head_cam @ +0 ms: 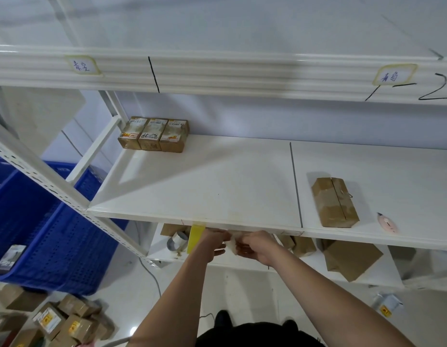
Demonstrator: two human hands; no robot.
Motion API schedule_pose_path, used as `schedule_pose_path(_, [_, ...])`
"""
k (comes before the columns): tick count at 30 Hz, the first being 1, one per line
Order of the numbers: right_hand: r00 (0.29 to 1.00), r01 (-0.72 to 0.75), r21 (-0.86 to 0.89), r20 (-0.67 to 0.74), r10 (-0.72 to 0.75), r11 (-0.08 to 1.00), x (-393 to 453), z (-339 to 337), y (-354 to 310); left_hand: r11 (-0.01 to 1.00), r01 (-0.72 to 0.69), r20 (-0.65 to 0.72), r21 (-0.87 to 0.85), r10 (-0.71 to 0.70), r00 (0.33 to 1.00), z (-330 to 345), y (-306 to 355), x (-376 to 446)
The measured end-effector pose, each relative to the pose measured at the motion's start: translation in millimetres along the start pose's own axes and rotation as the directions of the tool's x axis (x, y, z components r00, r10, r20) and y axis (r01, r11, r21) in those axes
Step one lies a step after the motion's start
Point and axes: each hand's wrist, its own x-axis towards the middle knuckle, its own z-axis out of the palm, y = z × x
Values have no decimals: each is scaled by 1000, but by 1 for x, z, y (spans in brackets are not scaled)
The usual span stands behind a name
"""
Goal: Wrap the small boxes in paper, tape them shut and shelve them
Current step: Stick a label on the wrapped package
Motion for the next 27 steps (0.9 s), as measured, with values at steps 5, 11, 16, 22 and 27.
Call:
schedule_pose_path(5, [1000,-17,-6,-2,17,1000,-5,0,-12,997,58,15,-46,-57,998,4,8,2])
schedule_pose_path(11, [997,-72,51,-9,72,996,-11,3,-32,990,67,-59,-122,-74,995,4,23,5])
schedule_pose_path(16, [994,-113,1,-8,113,994,-17,3,-53,984,97,-103,-153,-113,988,4,38,7])
schedule_pose_path(22, [985,-172,21,4,172,985,-19,3,-71,975,160,-176,-152,-186,967,4,44,18])
schedule_pose_path(27, [973,-228,-13,13,229,973,-17,3,-80,961,190,-215,-203,-233,948,6,45,27])
